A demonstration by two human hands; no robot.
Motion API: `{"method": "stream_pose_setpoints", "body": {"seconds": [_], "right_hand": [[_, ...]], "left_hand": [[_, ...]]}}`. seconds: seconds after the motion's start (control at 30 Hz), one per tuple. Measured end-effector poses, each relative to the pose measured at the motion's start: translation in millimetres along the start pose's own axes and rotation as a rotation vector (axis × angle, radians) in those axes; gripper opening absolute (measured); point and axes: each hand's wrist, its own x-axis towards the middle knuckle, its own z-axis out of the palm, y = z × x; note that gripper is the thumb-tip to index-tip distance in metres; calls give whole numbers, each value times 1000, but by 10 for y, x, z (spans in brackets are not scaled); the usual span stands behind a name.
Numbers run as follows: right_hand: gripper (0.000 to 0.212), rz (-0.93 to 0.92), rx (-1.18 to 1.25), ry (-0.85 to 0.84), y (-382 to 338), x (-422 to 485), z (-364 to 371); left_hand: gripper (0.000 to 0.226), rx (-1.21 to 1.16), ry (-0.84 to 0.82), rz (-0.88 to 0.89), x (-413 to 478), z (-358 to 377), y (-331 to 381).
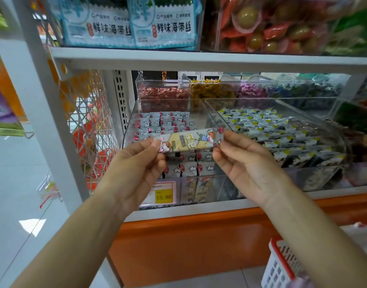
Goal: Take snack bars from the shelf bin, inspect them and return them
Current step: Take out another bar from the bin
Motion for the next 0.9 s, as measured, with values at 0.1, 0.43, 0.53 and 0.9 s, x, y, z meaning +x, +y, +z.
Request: {"method": "stream_pose_setpoints", "body": {"seconds": [0.1, 0.43, 0.53, 0.9], "right_hand": [[27, 24, 87, 20, -7, 17, -7], [21, -47, 81, 86, -15, 25, -42], [22, -104, 25, 94, -20, 19, -49], [35, -202, -112, -49, -3, -10, -20]], "left_hand": [[17, -37, -29, -10, 4, 7, 5], [27, -45, -36, 33, -32, 39, -22], [24, -42, -44, 23, -26, 13, -16], [28, 72, -73, 16, -5, -54, -17]]}}
